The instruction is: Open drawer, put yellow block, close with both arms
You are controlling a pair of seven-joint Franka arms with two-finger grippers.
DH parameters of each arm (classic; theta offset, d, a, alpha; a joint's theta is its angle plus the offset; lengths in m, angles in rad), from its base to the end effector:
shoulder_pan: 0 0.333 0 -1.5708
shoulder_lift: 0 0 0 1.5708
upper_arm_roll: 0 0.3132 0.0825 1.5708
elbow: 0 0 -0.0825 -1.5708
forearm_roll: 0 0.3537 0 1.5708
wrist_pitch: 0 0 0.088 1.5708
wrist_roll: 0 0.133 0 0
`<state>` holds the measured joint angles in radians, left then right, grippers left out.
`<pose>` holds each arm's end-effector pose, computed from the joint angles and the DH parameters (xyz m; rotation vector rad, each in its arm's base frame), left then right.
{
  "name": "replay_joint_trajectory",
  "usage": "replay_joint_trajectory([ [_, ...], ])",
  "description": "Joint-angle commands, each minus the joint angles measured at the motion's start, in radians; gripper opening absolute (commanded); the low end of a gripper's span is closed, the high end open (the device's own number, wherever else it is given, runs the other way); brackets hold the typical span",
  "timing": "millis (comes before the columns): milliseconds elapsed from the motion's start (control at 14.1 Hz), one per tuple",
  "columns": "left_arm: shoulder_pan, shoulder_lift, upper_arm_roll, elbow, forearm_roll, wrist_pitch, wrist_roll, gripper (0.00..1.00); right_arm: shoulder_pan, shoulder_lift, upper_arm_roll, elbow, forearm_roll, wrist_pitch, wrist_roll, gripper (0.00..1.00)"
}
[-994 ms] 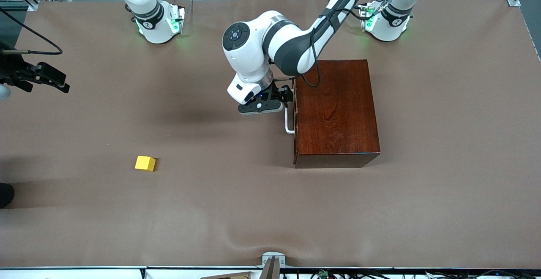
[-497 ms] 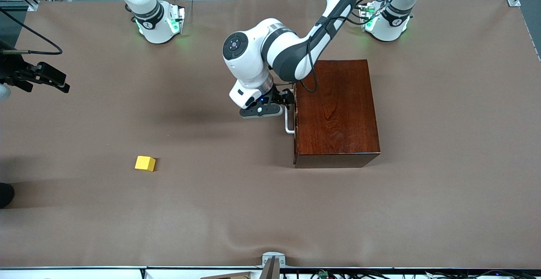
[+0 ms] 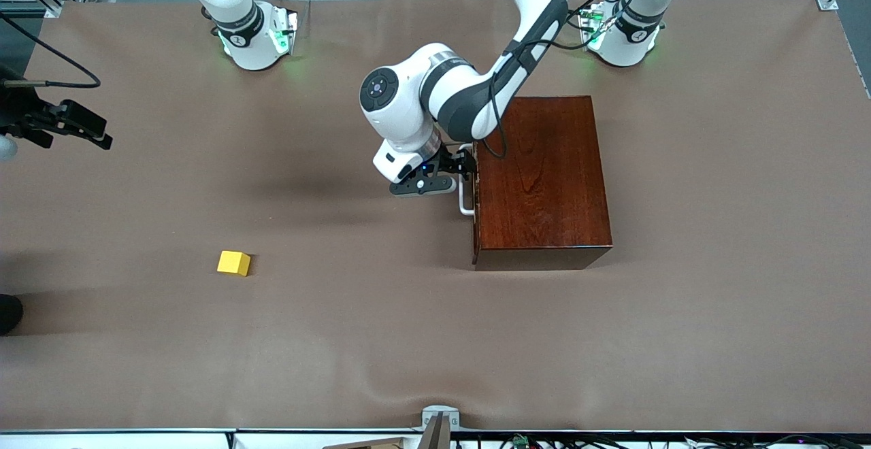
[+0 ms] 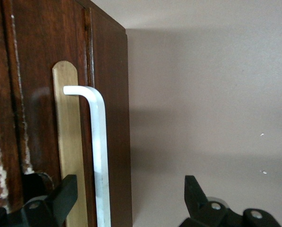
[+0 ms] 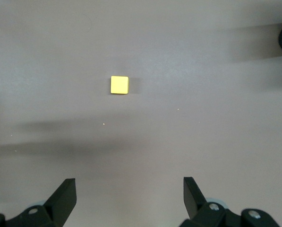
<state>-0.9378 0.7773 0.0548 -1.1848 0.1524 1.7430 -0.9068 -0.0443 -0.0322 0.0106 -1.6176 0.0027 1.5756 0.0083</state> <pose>0.4473 -0.5315 0.2933 -2.8549 0.0434 -0.0139 0.5137 -0.0169 0.5922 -3.1384 0.0660 0.0153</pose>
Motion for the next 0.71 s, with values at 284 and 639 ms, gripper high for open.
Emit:
replay_joint_trajectory([
  [284,0.004,0.031,0.002,0.031,-0.022,-0.022,-0.047,1.00,-0.003,-0.003,0.005,0.005,-0.010,-0.011,-0.007,1.00],
  [639,0.005,0.037,0.002,0.031,-0.043,-0.011,-0.089,1.00,-0.002,-0.003,0.005,0.005,-0.010,-0.011,-0.007,1.00],
])
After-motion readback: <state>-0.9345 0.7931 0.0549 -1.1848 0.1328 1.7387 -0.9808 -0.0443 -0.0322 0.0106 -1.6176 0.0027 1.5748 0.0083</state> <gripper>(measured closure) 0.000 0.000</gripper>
